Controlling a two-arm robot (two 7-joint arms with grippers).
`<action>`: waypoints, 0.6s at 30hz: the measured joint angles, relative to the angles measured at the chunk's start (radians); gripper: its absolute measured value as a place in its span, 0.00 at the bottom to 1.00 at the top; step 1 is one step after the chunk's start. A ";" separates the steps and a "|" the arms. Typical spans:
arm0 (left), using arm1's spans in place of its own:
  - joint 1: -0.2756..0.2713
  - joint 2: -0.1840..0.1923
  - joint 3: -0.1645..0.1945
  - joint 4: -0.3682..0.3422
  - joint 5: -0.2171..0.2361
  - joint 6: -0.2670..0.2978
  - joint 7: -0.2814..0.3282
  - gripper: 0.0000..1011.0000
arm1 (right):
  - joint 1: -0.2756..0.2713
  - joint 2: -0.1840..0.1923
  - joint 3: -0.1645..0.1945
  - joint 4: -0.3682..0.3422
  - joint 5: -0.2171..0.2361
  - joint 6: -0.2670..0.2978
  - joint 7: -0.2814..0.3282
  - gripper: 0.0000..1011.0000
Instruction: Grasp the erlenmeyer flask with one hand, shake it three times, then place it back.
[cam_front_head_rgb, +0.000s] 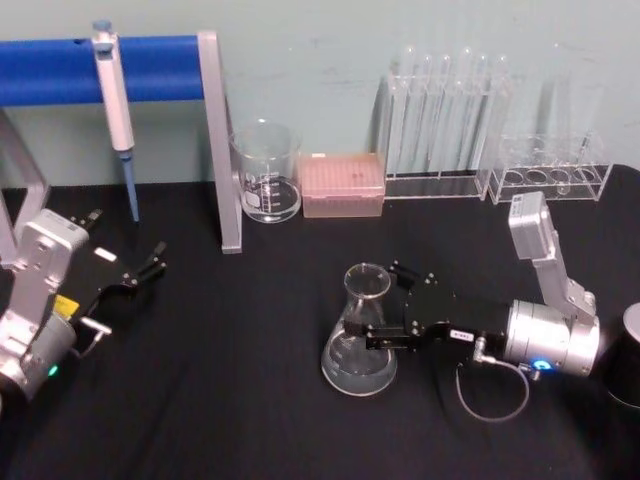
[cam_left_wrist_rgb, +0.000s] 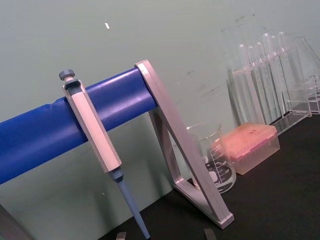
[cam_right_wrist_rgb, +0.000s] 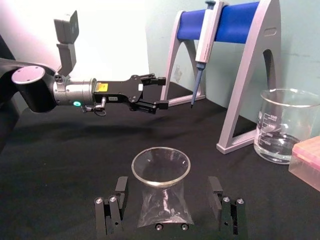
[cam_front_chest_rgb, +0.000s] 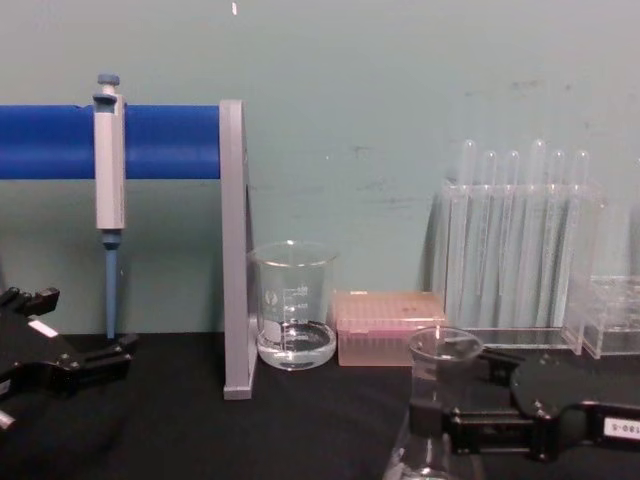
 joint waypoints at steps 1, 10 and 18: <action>0.000 0.000 0.000 0.000 0.000 0.000 0.000 0.99 | 0.000 0.003 -0.003 -0.002 -0.003 0.004 -0.001 0.99; 0.000 0.000 0.000 0.000 0.000 0.000 0.000 0.99 | -0.004 0.025 -0.010 -0.013 -0.012 0.026 -0.004 0.99; 0.000 0.000 0.000 0.000 0.000 0.000 0.000 0.99 | -0.021 0.065 -0.013 -0.034 -0.017 0.061 -0.011 0.99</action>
